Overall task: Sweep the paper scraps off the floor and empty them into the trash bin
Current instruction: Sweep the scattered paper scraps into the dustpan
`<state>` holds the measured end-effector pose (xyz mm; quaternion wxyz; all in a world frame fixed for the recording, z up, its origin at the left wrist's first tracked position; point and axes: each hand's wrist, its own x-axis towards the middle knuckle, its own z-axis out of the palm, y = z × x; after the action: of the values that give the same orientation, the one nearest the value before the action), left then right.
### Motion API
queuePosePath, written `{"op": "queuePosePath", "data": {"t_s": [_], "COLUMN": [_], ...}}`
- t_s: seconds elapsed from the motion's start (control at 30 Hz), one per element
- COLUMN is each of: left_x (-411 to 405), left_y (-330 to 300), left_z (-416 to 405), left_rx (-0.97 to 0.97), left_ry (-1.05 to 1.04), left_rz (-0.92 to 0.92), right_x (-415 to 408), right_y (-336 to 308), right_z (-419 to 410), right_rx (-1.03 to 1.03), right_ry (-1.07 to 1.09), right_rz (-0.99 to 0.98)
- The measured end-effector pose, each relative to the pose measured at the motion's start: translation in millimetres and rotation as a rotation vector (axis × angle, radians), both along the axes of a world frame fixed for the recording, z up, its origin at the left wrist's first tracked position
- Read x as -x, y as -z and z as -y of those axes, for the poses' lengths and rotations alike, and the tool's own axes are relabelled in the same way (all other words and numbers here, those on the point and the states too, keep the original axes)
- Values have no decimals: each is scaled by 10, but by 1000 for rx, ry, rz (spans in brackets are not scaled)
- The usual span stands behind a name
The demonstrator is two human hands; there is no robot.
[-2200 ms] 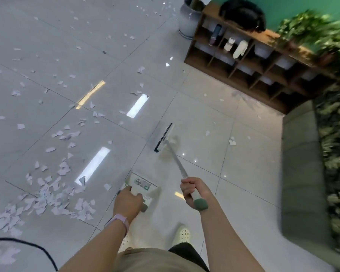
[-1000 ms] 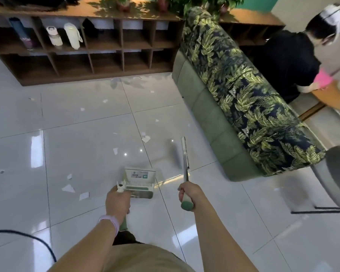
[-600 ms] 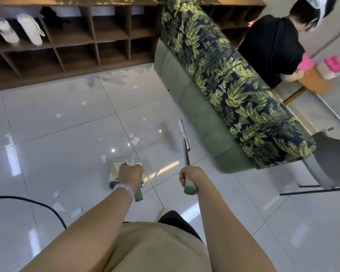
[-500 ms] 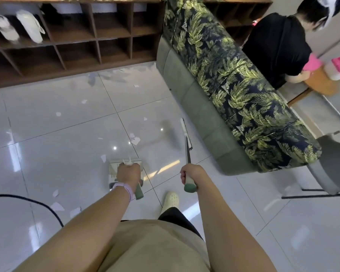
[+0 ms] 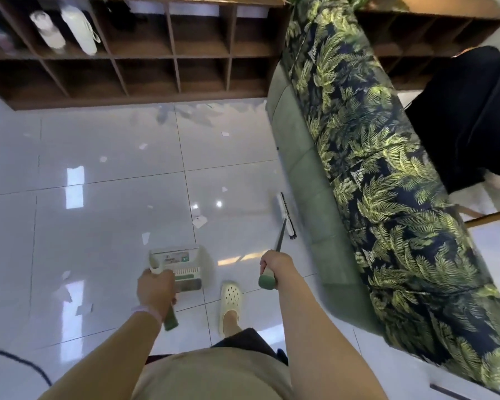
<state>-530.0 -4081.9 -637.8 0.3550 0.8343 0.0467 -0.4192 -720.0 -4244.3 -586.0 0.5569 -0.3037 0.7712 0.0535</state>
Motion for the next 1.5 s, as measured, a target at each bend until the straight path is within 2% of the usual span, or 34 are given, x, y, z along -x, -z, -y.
{"op": "queuePosePath", "data": {"t_s": [0.13,0.33,0.47,0.6,0.73,0.87,0.93,1.0,1.1,1.13,1.23,1.5], "left_x": [437,674,668,736,886,956,971,989,1027,1038,1044,915], "left_y": [90,125,139,125,65,-23,-51,-79,-161,-186,-224,-307], "left_z": [249,269,49,-115,-287,-741,-981,-1144,-1265,-1276,-1273,-1045], "left_rx": [2,-27,-76,-99,-102,-99,-96,-71,25,59,124,226], "left_ry": [-4,-73,-92,-86,-84,22,79,15,-292,-394,-574,-564], "left_rz": [14,15,37,59,67,117,136,126,48,30,-14,29], "right_x": [149,48,29,-57,-356,-663,-774,-842,-742,-681,-473,-125], "right_y": [119,262,253,257,196,172,156,130,90,67,-40,-195], "right_z": [477,589,380,21,-270,-603,-713,-745,-783,-826,-956,-538], "right_rx": [-69,-214,-291,-327,-340,-399,-439,-474,-579,-599,-508,-190], "right_ry": [-92,-218,-346,-593,-715,-861,-854,-786,-510,-478,-538,-381], "right_rz": [26,105,91,74,151,214,270,356,472,494,444,299]}}
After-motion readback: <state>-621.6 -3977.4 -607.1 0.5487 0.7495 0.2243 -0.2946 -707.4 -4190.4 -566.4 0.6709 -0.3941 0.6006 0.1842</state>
